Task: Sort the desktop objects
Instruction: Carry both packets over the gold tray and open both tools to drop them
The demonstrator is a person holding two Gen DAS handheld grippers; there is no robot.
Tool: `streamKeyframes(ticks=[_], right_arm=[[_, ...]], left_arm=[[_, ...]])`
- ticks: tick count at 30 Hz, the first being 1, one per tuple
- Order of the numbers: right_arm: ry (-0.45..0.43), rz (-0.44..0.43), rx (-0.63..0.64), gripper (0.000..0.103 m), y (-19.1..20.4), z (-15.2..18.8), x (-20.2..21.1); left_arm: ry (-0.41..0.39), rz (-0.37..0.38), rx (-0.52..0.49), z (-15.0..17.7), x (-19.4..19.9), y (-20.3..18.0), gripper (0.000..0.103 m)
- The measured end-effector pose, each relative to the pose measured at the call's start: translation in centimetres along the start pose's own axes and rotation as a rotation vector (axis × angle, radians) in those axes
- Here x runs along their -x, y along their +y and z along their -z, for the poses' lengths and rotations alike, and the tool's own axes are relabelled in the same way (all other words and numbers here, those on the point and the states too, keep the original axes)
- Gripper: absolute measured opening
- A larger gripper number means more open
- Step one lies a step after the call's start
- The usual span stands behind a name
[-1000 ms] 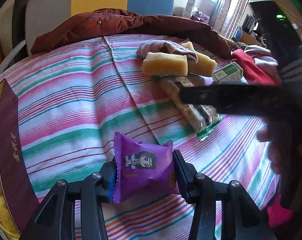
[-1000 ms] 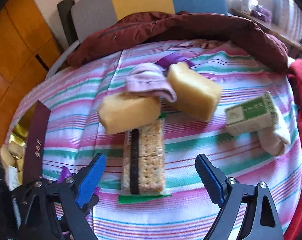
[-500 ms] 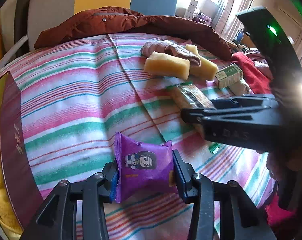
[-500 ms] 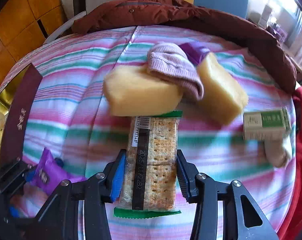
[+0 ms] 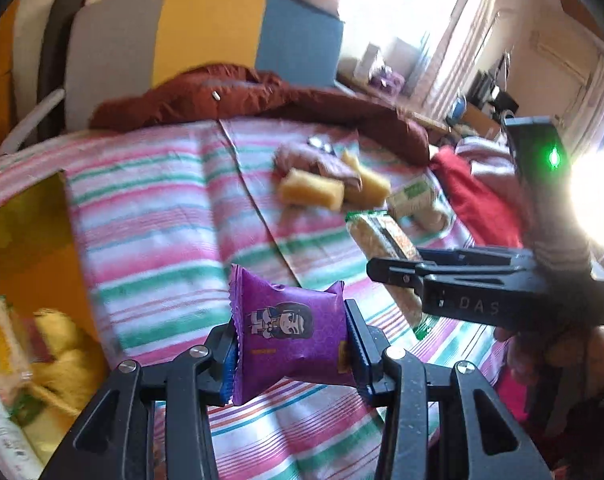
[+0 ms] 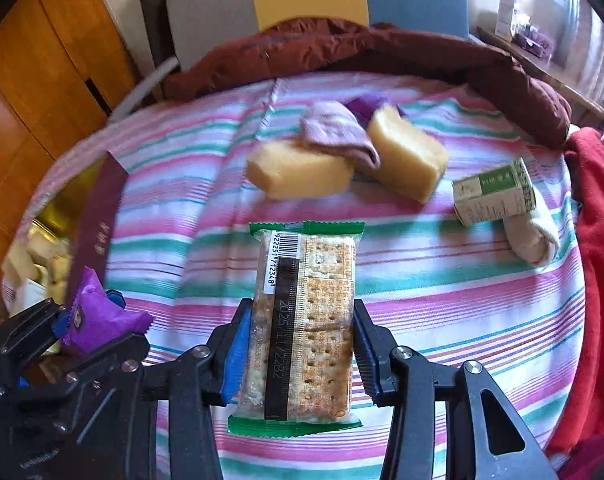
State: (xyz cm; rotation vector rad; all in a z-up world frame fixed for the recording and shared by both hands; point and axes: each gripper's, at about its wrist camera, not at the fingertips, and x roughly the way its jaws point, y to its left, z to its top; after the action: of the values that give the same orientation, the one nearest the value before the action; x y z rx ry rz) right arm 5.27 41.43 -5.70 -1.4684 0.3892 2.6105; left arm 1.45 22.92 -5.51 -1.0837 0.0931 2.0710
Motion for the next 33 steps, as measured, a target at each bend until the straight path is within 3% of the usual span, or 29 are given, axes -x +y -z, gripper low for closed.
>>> streamKeyframes(ticks=[6,11,22,26,28,33], right_arm=[[-0.062,-0.092,0.068,0.047,4.5,-1.4,2.1],[-0.078,-0.178,0.152,0.047,10.4,-2.7,2.1],[-0.037,-0.308,0.301,0.047,22.7,-4.4,-0.7],[-0.022,-0.323,0.309,0.049,25.7,-5.2,-2.2],[-0.014,-0.326,0.315,0.049,26.9,-5.2,-2.8],[-0.003,-0.329,0.341,0.050,28.2,-4.4,-3.2]], left_arm=[[-0.092,-0.077,0.080,-1.1,4.4,3.9,0.044],[-0.154,-0.197,0.149,-1.2,7.8,8.8,0.045],[-0.156,-0.434,0.308,-1.3,10.8,21.0,0.046],[-0.155,-0.449,0.378,-1.6,11.0,23.7,0.049],[-0.171,-0.445,0.408,-1.4,11.5,24.4,0.055],[-0.197,-0.450,0.439,-0.3,12.4,24.2,0.056]])
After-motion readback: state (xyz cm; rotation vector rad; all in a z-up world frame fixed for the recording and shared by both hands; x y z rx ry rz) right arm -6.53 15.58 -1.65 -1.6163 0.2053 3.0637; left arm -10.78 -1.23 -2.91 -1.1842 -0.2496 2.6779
